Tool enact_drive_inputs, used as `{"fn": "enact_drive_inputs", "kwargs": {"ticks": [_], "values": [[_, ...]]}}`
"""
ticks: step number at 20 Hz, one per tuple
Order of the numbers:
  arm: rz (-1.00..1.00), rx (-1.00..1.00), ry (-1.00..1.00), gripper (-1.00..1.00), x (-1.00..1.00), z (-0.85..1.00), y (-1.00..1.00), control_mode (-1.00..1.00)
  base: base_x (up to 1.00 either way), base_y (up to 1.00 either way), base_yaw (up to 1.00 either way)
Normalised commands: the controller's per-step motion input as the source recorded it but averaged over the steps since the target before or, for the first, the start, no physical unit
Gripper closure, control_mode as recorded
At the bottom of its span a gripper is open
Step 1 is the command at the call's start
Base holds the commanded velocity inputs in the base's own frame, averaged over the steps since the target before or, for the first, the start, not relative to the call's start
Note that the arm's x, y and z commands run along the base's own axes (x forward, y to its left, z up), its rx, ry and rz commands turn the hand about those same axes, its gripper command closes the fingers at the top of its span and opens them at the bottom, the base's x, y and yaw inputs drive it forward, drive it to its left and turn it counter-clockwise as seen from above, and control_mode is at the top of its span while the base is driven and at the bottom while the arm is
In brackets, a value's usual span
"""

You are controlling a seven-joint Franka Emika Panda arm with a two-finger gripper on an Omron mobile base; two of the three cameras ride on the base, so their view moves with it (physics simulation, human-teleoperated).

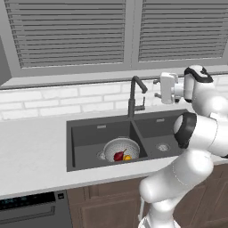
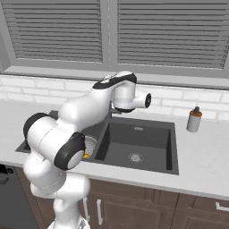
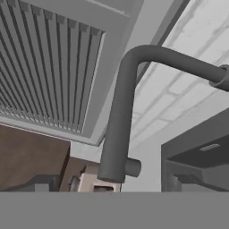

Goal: Put the colander in the sink, put the tangerine, pear in the colander, and turn on the sink faucet and pour water over the colander.

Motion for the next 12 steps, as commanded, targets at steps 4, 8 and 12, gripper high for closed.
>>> {"fn": "enact_drive_inputs", "kwargs": {"ticks": [4, 8, 12], "values": [[0.00, 0.00, 0.00, -1.00, 0.26, -0.19, 0.00, -1.00, 0.00, 0.00, 0.00], [0.00, 0.00, 0.00, -1.00, 0.24, -0.01, 0.04, -1.00, 0.00, 0.00, 0.00], [0.00, 0.00, 0.00, -1.00, 0.02, 0.00, 0.29, -1.00, 0.00, 0.00, 0.00]]}}
